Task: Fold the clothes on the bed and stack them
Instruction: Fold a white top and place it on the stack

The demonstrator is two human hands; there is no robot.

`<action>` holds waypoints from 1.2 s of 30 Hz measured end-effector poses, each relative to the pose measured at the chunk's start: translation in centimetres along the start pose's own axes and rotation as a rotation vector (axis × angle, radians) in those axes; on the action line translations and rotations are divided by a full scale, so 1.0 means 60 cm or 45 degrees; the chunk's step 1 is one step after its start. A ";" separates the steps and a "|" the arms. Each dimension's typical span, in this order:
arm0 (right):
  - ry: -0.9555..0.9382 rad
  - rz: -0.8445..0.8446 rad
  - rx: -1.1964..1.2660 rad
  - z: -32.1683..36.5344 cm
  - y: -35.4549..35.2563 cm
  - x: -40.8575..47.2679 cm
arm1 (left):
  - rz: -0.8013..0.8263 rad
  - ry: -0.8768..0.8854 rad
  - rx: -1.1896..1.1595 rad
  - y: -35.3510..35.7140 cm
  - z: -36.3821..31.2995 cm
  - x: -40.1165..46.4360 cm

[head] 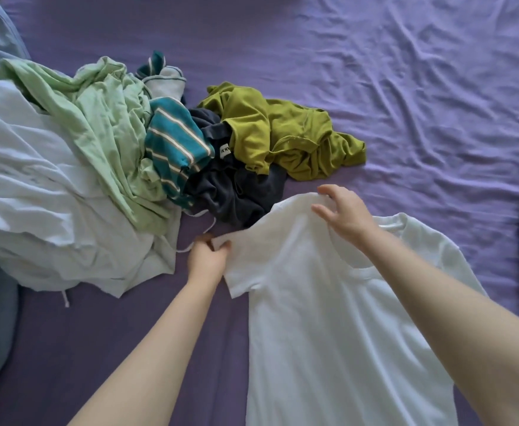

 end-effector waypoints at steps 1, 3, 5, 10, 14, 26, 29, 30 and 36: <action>0.006 -0.082 0.062 -0.024 -0.011 -0.011 | -0.064 0.060 0.091 -0.004 -0.005 -0.013; 0.082 -0.269 0.112 -0.086 -0.040 -0.032 | -0.238 0.247 0.258 -0.011 -0.025 -0.043; 0.212 -0.378 0.085 -0.151 -0.066 -0.047 | -0.328 0.489 0.329 -0.005 -0.055 -0.066; 0.110 -0.366 -0.147 -0.159 -0.072 -0.048 | -0.167 1.374 1.280 0.049 -0.157 -0.029; -0.155 -0.229 -0.169 -0.029 -0.037 -0.009 | 0.243 1.344 1.794 0.058 -0.186 0.056; -0.414 -0.018 -0.543 0.155 0.074 0.116 | 0.366 1.117 1.772 -0.029 -0.151 0.171; -0.433 -0.134 -0.572 0.170 0.095 0.132 | 0.308 1.136 1.746 -0.030 -0.152 0.214; -0.415 -0.187 -0.568 0.180 0.098 0.141 | 0.287 1.137 1.744 -0.030 -0.156 0.231; -0.357 -0.323 -0.466 0.266 0.084 0.238 | 0.174 1.015 1.712 -0.040 -0.208 0.341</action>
Point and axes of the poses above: each hand's wrist, its own x-axis towards the middle knuckle, its own y-axis out of the palm, z = x × y, the point moved 3 cm from there along x, towards the middle knuckle, and after that the axes turned 15 degrees about y, right-handed, at the moved point
